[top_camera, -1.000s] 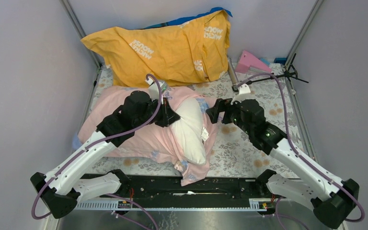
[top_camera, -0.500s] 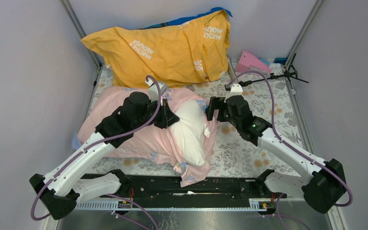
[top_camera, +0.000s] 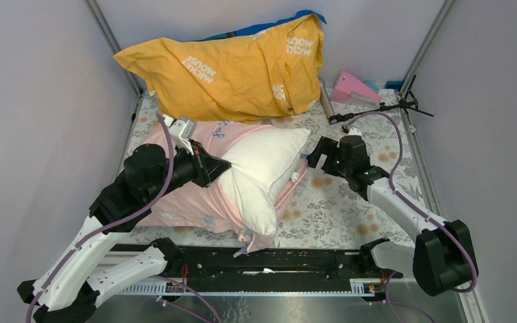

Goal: Remove the pillowcase from the pillow

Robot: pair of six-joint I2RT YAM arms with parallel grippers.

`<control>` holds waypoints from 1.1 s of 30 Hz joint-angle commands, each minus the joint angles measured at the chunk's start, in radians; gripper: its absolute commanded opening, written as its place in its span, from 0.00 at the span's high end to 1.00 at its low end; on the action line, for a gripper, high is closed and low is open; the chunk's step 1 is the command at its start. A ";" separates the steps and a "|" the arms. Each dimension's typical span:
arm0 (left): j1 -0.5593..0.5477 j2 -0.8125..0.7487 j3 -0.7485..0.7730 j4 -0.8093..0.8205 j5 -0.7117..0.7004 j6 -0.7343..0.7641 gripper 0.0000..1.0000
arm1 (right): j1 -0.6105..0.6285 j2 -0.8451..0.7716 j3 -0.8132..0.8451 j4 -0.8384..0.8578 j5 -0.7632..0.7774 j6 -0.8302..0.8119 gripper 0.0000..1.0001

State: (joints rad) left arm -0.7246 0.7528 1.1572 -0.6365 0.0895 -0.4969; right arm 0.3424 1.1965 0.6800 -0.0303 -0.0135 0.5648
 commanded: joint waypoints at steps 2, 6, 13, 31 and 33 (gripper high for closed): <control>0.002 0.019 0.017 0.150 -0.016 0.006 1.00 | -0.022 -0.164 0.036 -0.007 -0.075 -0.050 0.01; 0.002 0.034 0.014 0.168 -0.001 0.022 1.00 | -0.022 -0.275 0.039 -0.051 -0.085 -0.070 0.01; 0.003 0.060 -0.025 0.224 0.078 0.024 1.00 | -0.021 -0.361 0.041 -0.084 -0.187 -0.059 0.00; -0.324 0.420 0.084 0.336 -0.080 0.061 0.28 | -0.021 -0.320 -0.051 -0.107 -0.363 0.097 0.00; -0.366 0.449 0.138 0.241 -0.208 0.097 0.16 | -0.022 -0.332 -0.058 -0.139 -0.335 0.075 0.00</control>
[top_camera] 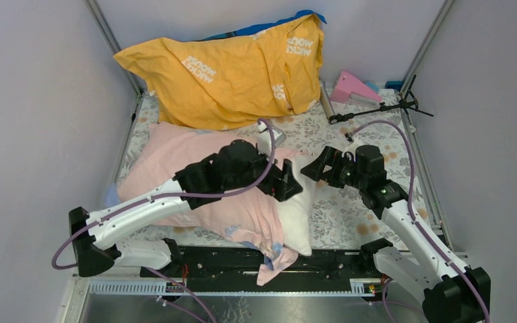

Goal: Remove the pillowcase from the pillow

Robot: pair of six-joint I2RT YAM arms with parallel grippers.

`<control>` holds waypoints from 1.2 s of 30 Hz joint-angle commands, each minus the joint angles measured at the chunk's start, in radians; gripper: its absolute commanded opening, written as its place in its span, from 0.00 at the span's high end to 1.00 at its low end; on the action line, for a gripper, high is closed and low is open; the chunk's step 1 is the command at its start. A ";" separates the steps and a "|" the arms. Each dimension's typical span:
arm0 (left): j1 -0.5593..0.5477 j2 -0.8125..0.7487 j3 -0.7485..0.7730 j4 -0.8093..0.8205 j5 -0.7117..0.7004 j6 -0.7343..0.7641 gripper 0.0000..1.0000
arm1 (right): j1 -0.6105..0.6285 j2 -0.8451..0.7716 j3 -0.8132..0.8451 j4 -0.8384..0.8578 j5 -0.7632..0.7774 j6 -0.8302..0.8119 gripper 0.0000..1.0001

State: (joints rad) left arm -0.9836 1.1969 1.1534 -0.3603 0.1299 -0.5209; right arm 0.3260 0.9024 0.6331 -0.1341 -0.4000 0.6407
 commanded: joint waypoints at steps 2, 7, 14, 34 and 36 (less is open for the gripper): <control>-0.109 0.023 0.188 -0.138 -0.343 0.117 0.14 | -0.005 -0.048 -0.009 -0.072 0.076 -0.026 0.00; -0.111 0.020 0.244 -0.277 -0.533 0.106 0.13 | -0.003 -0.044 -0.026 -0.109 0.065 -0.067 0.00; -0.107 0.144 0.277 -0.312 -0.491 0.112 0.13 | 0.001 0.023 -0.096 0.030 -0.139 0.030 0.01; 0.301 -0.064 -0.209 -0.094 -0.393 -0.103 0.86 | 0.022 -0.041 0.032 -0.194 0.559 -0.115 1.00; 0.341 -0.118 -0.279 -0.074 -0.407 -0.133 0.90 | 0.021 -0.099 0.045 -0.219 0.703 -0.116 1.00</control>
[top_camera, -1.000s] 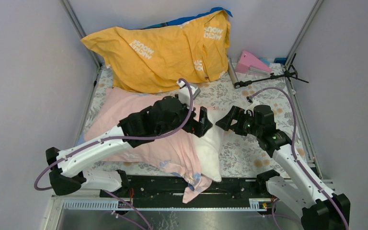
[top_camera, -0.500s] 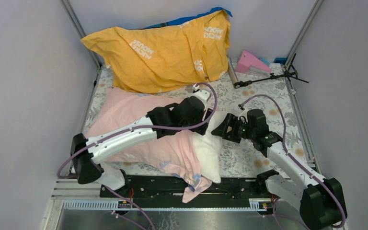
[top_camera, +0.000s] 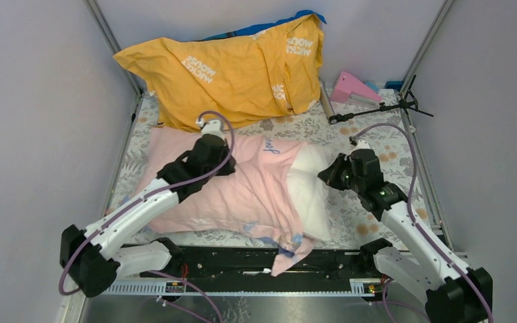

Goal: Remove the pillowcase from the pillow

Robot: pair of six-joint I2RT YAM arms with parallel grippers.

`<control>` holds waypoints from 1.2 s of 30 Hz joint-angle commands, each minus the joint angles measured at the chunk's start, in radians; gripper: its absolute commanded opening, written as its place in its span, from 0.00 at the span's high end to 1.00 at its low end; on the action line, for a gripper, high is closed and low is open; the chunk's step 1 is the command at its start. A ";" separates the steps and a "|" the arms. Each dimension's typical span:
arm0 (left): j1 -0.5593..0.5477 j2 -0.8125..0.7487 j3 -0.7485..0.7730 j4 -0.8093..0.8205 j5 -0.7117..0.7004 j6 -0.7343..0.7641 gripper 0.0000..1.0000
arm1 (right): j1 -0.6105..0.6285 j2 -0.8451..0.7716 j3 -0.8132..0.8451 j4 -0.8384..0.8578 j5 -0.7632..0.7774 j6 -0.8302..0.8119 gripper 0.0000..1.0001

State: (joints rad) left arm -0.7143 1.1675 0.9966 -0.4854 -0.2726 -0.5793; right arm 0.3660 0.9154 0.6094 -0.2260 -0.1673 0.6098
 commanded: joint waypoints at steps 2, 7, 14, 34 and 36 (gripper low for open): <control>0.103 -0.127 -0.169 0.057 -0.027 -0.094 0.92 | -0.020 -0.164 0.058 -0.129 0.508 -0.069 1.00; 0.136 -0.188 -0.193 0.050 -0.099 -0.132 0.90 | -0.019 -0.235 0.024 -0.129 0.527 -0.053 1.00; 0.136 -0.230 -0.138 0.081 0.135 -0.084 0.26 | -0.019 -0.213 0.001 -0.101 0.427 -0.051 1.00; -0.072 0.070 0.078 -0.034 -0.056 -0.088 1.00 | -0.019 -0.236 -0.045 -0.071 0.402 -0.030 1.00; -0.045 0.018 0.031 -0.004 -0.096 -0.106 1.00 | -0.019 -0.237 -0.033 -0.099 0.449 -0.030 1.00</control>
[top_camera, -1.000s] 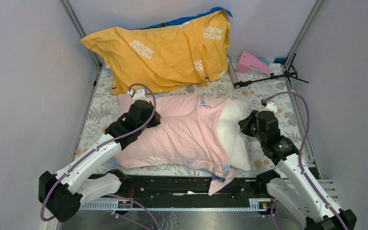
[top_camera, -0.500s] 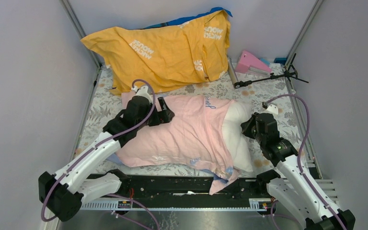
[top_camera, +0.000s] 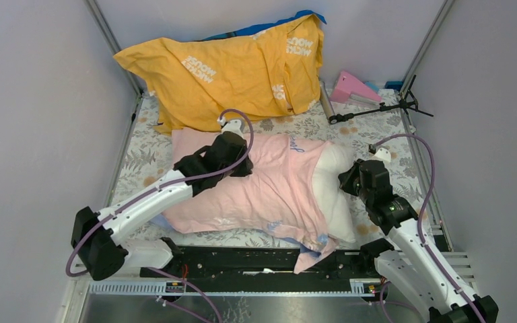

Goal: Remove the pillowcase from the pillow

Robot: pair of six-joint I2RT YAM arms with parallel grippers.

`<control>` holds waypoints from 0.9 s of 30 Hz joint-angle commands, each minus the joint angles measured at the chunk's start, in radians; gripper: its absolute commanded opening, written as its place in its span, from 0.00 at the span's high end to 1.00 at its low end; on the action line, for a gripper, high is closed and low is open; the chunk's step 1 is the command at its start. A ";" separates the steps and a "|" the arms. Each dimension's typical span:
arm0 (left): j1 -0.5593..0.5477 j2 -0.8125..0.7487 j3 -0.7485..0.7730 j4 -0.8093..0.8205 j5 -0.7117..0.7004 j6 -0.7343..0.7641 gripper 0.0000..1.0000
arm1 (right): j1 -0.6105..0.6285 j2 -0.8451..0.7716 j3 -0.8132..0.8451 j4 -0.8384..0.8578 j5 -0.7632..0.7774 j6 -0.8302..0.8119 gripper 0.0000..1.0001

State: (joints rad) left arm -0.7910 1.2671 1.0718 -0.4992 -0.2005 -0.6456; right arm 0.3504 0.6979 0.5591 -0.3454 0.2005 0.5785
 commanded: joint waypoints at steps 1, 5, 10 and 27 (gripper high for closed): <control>0.063 -0.107 -0.068 0.020 -0.161 -0.043 1.00 | -0.003 -0.022 0.028 0.010 0.107 -0.004 1.00; 0.245 -0.266 -0.193 0.032 -0.199 -0.101 1.00 | -0.004 -0.040 0.056 -0.034 0.202 -0.020 1.00; 0.431 -0.530 -0.337 0.037 -0.318 -0.173 1.00 | -0.004 -0.076 0.067 -0.059 0.301 -0.007 1.00; 0.488 -0.381 -0.284 0.201 0.462 -0.014 0.17 | -0.004 -0.069 0.017 0.037 0.117 0.044 1.00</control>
State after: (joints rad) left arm -0.2996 0.8490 0.7319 -0.3962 -0.0864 -0.7078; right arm 0.3492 0.6075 0.5747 -0.4210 0.3962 0.6079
